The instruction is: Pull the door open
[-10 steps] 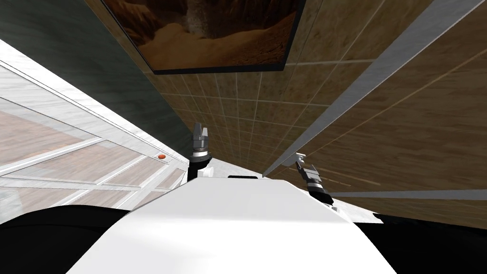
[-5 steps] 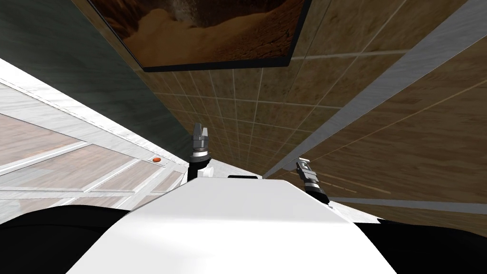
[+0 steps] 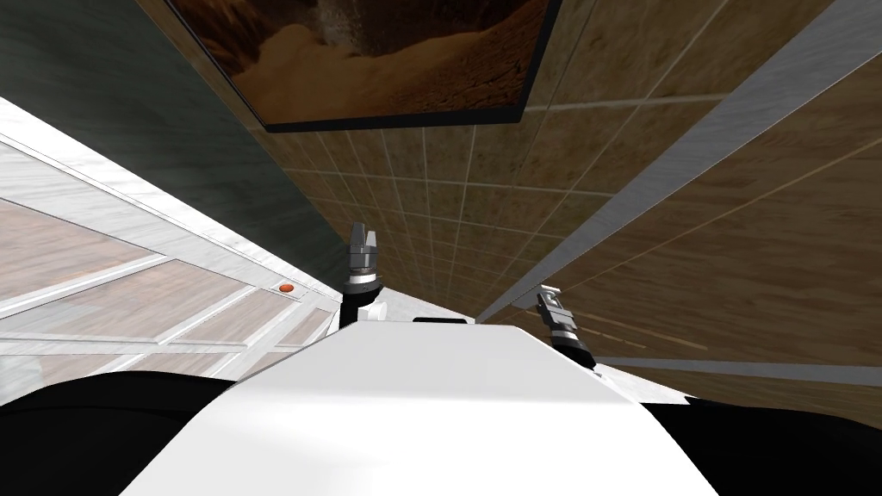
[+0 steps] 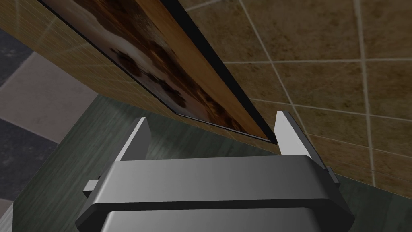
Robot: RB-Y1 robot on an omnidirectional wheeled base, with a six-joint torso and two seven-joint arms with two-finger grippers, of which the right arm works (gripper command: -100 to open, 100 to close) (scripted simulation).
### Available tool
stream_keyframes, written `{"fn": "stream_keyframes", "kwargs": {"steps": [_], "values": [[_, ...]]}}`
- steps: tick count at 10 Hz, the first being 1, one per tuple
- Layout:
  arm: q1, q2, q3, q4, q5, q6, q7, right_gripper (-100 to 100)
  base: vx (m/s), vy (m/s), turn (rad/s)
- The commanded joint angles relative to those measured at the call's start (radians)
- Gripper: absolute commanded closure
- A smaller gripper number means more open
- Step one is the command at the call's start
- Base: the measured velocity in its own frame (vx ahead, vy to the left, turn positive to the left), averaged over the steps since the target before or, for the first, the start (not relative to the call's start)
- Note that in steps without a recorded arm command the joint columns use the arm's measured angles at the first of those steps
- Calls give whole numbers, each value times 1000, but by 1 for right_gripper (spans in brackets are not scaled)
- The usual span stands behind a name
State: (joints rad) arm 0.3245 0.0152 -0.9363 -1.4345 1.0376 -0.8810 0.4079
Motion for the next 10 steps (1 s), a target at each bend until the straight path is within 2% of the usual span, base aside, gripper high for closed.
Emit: {"fn": "stream_keyframes", "kwargs": {"steps": [1,4,5,6,7,8,9,10], "values": [[-5,-8,5,2,-40,26,1,100,-33,2,11],[-11,-19,24,4,-129,89,4,100,-53,3,15],[-11,-19,24,4,-144,90,4,100,-30,-2,10],[-14,-23,33,5,-176,118,5,100,-26,6,-17],[-14,-23,33,5,-191,118,5,100,-28,-4,-21],[-17,-27,41,5,-220,147,6,100,-33,-14,8],[-17,-27,41,5,-239,147,6,100,-29,-6,15],[-20,-31,51,6,-269,181,7,100,-41,-26,-55]]}}
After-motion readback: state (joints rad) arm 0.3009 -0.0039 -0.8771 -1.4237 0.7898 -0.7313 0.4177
